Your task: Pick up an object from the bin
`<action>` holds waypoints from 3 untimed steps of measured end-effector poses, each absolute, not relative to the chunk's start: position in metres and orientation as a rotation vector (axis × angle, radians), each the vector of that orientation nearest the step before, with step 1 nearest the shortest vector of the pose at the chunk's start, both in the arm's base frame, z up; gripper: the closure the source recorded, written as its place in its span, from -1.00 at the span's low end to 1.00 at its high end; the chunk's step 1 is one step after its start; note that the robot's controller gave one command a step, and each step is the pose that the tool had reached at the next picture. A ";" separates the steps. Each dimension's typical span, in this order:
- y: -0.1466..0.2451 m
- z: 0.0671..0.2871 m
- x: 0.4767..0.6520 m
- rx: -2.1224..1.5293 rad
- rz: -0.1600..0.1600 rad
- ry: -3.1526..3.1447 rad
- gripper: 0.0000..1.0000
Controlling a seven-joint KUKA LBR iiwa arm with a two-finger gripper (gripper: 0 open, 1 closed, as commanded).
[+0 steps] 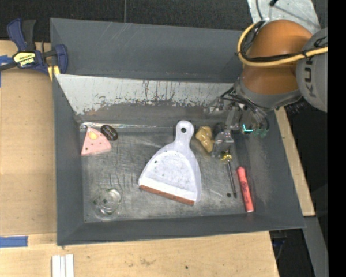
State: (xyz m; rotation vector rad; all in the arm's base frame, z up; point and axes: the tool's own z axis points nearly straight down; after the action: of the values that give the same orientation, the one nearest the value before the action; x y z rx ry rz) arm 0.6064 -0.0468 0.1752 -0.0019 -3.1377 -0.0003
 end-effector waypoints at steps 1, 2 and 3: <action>-0.047 0.179 0.608 -0.001 0.001 -3.146 -1.00; -0.050 0.161 0.596 0.304 0.002 -3.135 -1.00; -0.051 0.143 0.595 0.730 0.002 -3.059 -1.00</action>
Offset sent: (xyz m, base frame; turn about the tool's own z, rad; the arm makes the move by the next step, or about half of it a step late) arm -0.0263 -0.0098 -0.0366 -0.3848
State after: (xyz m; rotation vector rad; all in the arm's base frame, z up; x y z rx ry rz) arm 0.5952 -0.0508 0.1431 0.7295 -3.0586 0.0016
